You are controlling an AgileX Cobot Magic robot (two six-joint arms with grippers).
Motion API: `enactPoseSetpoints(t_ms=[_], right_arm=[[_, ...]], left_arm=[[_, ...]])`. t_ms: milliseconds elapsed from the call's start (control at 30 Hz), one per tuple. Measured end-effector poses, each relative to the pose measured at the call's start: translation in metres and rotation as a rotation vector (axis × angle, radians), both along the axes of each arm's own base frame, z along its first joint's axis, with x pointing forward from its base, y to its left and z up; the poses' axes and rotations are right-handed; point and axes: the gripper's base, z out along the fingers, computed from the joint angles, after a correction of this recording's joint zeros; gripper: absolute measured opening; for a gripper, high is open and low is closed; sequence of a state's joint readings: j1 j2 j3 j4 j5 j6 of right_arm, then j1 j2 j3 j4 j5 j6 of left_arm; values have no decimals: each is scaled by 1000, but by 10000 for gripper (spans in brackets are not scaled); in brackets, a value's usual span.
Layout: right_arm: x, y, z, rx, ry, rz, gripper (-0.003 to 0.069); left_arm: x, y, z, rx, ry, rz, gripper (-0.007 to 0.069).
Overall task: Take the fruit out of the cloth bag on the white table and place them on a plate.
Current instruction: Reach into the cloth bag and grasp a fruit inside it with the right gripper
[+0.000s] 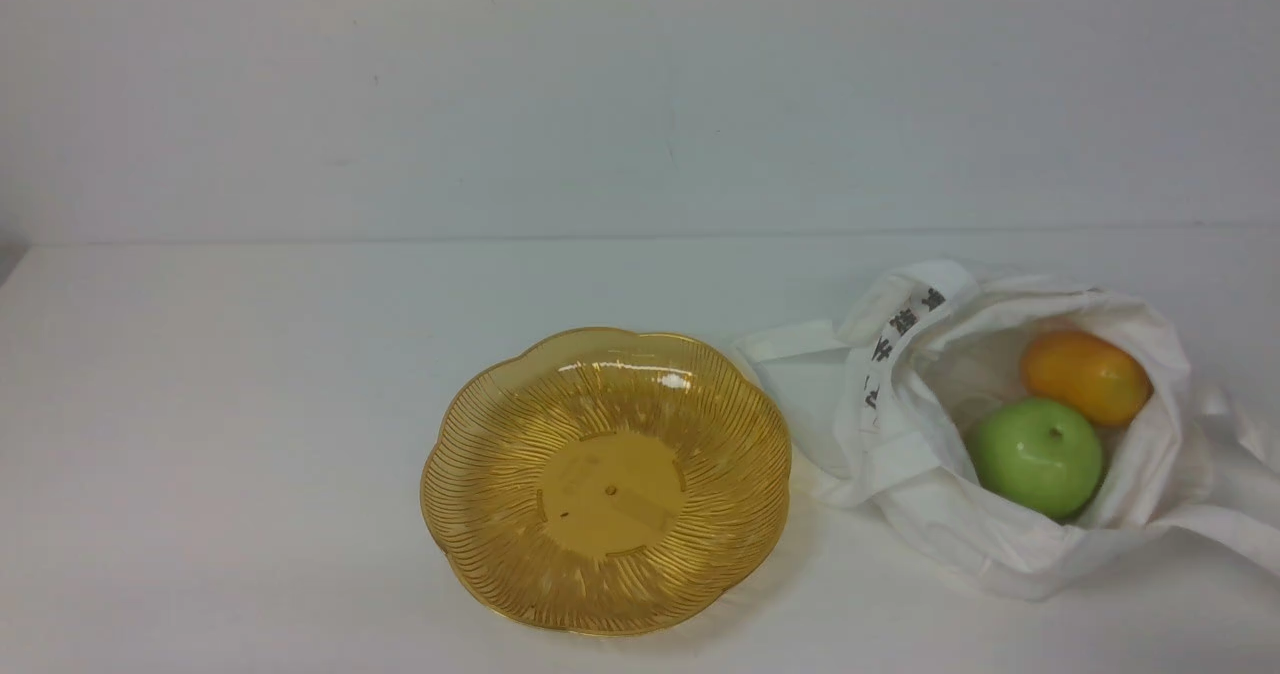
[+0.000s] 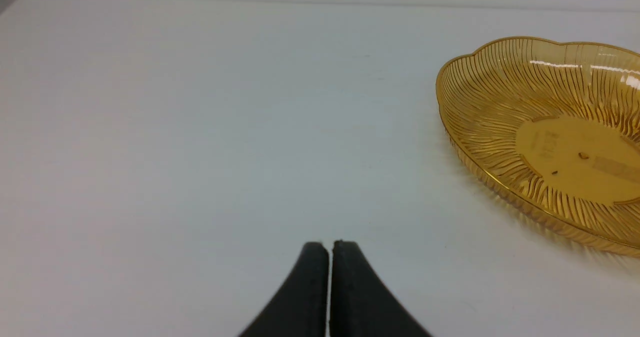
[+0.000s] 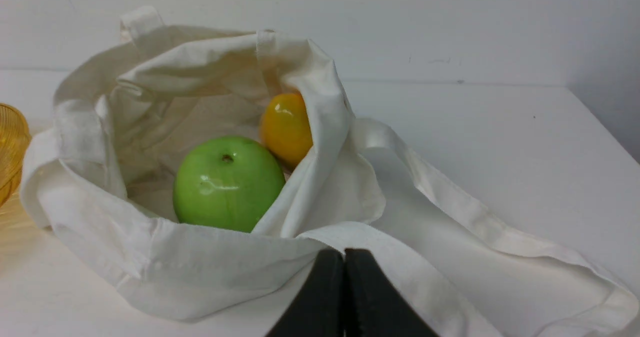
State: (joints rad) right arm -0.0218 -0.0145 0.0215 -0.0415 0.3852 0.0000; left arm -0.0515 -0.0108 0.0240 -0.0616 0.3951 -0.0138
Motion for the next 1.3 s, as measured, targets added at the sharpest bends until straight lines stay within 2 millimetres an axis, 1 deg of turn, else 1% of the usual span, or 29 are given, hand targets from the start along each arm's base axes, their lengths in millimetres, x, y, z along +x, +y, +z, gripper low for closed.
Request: enactPoseSetpoints(t_ms=[733,800,833,900,967,1033,1067,1167,1300], right_arm=[[0,0,0,4,-2,0,-14],[0,1,1,61,-14,0,-14],[1,2,2,138,-34,-1,-14],[2,4,7,317,-110,-6,-14],[2,4,17,563,-216,-19,-14],[2,1,25,743,-307,-36,-14],[2,0,26,803,-330,-43,-14],[2,-1,28,867,-352,-52,-14],[1,-2,29,882,-371,-56,-14]], left_arm=[[0,0,0,0,0,0,-8],[0,0,0,0,0,0,-8],[0,0,0,0,0,0,-8],[0,0,0,0,0,0,-8],[0,0,0,0,0,0,-8],[0,0,0,0,0,0,-8],[0,0,0,0,0,0,-8],[0,0,0,0,0,0,-8],[0,0,0,0,0,0,-8]])
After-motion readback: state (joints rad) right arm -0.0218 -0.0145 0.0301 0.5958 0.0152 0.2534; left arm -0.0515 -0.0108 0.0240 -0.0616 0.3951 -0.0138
